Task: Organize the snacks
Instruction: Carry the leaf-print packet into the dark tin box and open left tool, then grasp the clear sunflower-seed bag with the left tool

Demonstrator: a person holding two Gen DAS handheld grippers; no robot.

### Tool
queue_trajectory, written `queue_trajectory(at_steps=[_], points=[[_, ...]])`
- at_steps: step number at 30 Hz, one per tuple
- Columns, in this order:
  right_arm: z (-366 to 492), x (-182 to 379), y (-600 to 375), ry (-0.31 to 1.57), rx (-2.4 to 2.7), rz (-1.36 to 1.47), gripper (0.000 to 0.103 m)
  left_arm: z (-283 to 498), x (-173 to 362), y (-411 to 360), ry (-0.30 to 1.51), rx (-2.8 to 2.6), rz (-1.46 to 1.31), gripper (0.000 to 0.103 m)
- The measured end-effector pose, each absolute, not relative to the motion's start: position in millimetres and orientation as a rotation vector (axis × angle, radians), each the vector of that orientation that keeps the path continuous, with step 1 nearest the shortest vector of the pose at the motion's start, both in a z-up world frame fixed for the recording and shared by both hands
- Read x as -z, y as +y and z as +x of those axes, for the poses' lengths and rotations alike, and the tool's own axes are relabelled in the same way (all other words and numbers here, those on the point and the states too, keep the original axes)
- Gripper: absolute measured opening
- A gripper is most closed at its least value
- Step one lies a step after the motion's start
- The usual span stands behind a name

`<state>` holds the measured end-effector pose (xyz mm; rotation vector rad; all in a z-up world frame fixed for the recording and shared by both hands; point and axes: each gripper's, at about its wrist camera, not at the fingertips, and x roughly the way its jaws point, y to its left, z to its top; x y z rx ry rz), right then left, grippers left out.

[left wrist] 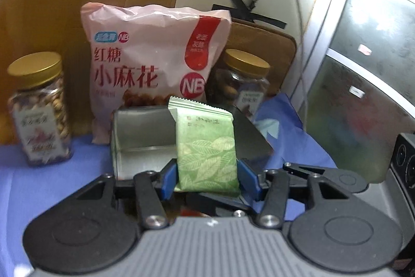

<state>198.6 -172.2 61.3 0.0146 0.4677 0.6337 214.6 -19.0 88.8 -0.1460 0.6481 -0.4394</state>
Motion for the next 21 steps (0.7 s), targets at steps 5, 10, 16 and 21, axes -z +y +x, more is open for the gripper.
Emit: queue_trajectory(at_steps=[5, 10, 16, 21], points=[[235.6, -50.5, -174.6, 0.507, -0.608, 0.043, 0.043, 255.0, -74.0, -23.7, 0.688, 0.416, -0.181, 0.053], [246.7, -44.3, -174.8, 0.490, -0.565, 0.050, 0.048, 270.3, -62.5, -24.5, 0.700, 0.392, -0.214, 0.061], [219.8, -52.1, -202.1, 0.442, -0.535, 0.130, 0.048, 237.2, -72.4, -1.9, 0.634, 0.423, -0.255, 0.063], [186.4, -40.9, -222.5, 0.452, -0.553, 0.168, 0.048, 196.2, -67.9, 16.2, 0.630, 0.454, -0.310, 0.064]])
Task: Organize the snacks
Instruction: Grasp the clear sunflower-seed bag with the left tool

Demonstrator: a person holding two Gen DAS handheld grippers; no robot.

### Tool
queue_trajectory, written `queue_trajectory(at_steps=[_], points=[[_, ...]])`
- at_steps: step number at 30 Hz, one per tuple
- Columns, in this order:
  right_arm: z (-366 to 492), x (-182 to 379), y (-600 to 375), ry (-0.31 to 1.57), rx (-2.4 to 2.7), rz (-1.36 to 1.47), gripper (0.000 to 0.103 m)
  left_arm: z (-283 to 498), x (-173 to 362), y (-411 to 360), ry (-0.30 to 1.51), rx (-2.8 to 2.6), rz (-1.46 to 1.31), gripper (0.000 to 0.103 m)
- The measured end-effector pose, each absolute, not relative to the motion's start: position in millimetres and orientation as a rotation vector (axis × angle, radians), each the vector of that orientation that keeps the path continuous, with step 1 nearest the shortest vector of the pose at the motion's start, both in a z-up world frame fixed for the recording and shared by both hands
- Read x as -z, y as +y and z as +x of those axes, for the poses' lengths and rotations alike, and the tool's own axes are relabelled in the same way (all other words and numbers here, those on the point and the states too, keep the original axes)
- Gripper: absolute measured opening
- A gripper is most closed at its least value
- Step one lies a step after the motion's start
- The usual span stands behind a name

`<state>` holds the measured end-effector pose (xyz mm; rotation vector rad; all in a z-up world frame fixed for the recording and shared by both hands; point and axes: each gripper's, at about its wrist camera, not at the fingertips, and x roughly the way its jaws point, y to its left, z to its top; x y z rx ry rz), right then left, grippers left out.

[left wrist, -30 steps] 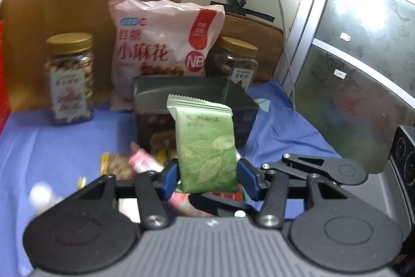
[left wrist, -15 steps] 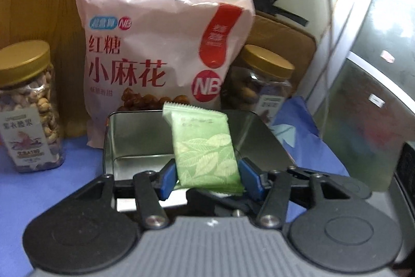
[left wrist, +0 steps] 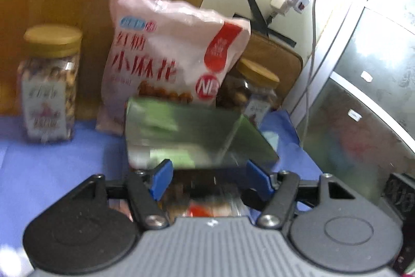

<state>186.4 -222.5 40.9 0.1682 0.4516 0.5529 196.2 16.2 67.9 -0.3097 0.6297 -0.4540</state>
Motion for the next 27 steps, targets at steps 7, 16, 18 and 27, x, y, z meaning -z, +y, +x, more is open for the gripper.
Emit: queue_trajectory(at_steps=[7, 16, 18, 27], points=[[158.0, -19.5, -204.9, 0.584, -0.627, 0.146, 0.041, 167.7, -31.9, 11.3, 0.747, 0.448, -0.288, 0.061], [91.6, -10.8, -176.6, 0.604, -0.754, 0.065, 0.042, 107.9, -14.6, 26.7, 0.778, 0.462, -0.307, 0.061], [86.1, -13.5, -177.2, 0.596, -0.780, 0.070, 0.042, 99.9, -17.4, 29.4, 0.770, 0.462, -0.300, 0.061], [112.7, -20.9, -237.7, 0.561, -0.559, 0.287, 0.042, 106.7, -38.8, 32.0, 0.719, 0.436, -0.288, 0.066]])
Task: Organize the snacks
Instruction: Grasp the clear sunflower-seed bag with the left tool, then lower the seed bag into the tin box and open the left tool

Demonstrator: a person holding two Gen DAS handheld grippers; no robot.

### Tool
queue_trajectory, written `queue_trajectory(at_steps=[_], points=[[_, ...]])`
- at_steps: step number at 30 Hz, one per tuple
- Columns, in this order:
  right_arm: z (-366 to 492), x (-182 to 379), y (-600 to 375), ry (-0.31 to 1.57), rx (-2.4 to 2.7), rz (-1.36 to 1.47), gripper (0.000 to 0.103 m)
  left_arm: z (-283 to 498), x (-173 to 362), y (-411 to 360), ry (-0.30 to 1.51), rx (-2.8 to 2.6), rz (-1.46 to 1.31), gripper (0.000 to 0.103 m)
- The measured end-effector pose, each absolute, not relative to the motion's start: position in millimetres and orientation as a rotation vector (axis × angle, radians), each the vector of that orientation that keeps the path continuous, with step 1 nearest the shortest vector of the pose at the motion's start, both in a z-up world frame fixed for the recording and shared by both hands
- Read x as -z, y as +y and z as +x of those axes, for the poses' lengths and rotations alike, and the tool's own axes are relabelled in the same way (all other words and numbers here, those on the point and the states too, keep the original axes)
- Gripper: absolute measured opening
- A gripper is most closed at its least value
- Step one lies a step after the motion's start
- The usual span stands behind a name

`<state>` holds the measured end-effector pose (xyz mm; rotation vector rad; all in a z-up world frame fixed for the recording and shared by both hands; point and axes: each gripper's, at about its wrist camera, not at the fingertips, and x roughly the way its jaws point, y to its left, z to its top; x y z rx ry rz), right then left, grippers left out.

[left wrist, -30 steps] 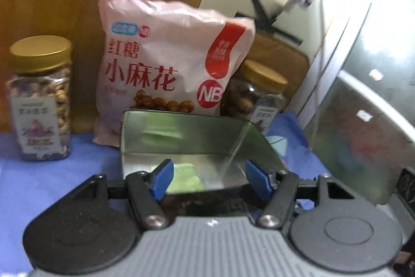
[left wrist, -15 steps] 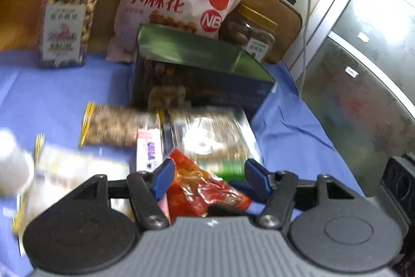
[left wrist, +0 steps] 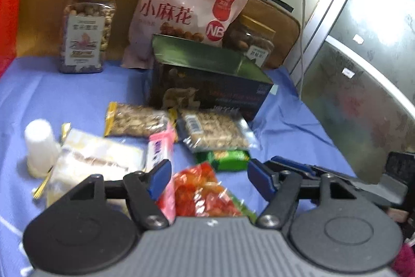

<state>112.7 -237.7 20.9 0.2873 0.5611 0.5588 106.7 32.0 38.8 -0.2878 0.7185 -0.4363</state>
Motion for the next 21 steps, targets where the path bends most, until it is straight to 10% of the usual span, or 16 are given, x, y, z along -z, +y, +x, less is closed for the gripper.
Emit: queue_trajectory(at_steps=[14, 18, 21], points=[[183.3, 3.8, -260.3, 0.681, -0.522, 0.498, 0.038, 189.3, -11.2, 11.3, 0.834, 0.432, -0.398, 0.081], [180.7, 4.9, -261.6, 0.667, -0.547, 0.507, 0.015, 191.9, -10.2, 7.1, 0.837, 0.394, -0.367, 0.036], [174.0, 2.6, -261.8, 0.642, -0.531, 0.486, 0.013, 186.9, -10.9, 5.9, 0.835, 0.390, -0.368, 0.032]])
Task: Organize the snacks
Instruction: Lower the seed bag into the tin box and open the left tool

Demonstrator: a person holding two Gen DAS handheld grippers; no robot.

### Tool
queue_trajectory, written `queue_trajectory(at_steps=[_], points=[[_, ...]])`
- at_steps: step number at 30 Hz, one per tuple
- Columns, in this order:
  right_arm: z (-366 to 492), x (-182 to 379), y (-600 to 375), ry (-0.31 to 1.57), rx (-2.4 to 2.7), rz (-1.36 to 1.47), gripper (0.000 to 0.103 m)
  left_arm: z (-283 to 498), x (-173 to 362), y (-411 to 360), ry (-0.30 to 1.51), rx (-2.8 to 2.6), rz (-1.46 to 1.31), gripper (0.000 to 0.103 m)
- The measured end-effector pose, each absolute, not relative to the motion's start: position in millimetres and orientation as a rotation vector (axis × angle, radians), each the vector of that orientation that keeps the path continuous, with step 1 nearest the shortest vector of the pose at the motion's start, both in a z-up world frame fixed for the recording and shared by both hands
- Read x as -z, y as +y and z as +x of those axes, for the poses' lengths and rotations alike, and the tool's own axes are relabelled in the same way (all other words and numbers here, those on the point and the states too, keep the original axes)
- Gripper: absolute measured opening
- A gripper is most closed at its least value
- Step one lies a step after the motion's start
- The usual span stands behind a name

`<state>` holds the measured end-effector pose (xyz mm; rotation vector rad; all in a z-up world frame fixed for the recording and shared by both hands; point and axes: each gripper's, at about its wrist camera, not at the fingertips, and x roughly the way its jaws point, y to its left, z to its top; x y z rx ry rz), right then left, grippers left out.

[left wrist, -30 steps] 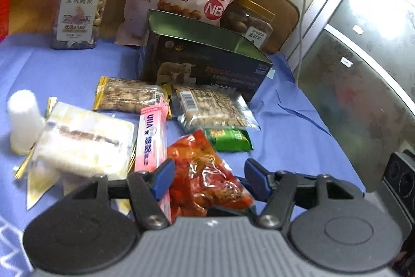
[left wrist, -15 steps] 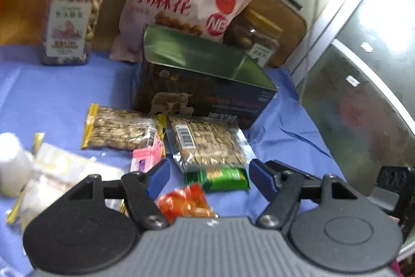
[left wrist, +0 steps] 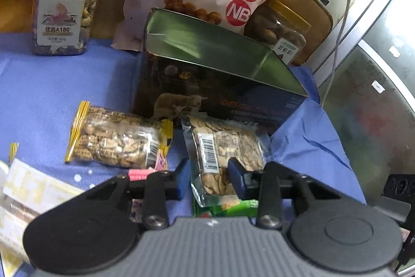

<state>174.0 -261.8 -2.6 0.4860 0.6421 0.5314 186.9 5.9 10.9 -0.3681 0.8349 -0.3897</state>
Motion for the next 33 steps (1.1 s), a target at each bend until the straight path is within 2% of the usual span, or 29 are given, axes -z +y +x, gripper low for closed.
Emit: queue_trajectory(at_steps=[10, 18, 28, 30, 31, 33], points=[[149.4, -31.2, -248.2, 0.464, -0.606, 0.410, 0.013, 146.8, -57.3, 18.8, 0.660, 0.378, -0.317, 0.032], [192.2, -53.3, -251.7, 0.345, -0.509, 0.304, 0.013, 217.2, -82.6, -17.6, 0.614, 0.381, -0.227, 0.035], [236.7, -39.3, -252.8, 0.316, -0.376, 0.210, 0.016, 282.2, -52.4, -54.4, 0.688, 0.361, -0.170, 0.034], [236.3, -35.3, -249.6, 0.320, -0.379, 0.183, 0.027, 284.2, -46.4, -59.1, 0.689, 0.342, -0.150, 0.037], [235.2, -34.2, -249.1, 0.308, -0.373, 0.168, 0.040, 284.4, -44.0, -60.5, 0.693, 0.335, -0.141, 0.037], [230.5, -36.2, -251.4, 0.274, -0.356, 0.168, 0.042, 282.6, -41.6, -59.5, 0.704, 0.336, -0.153, 0.037]])
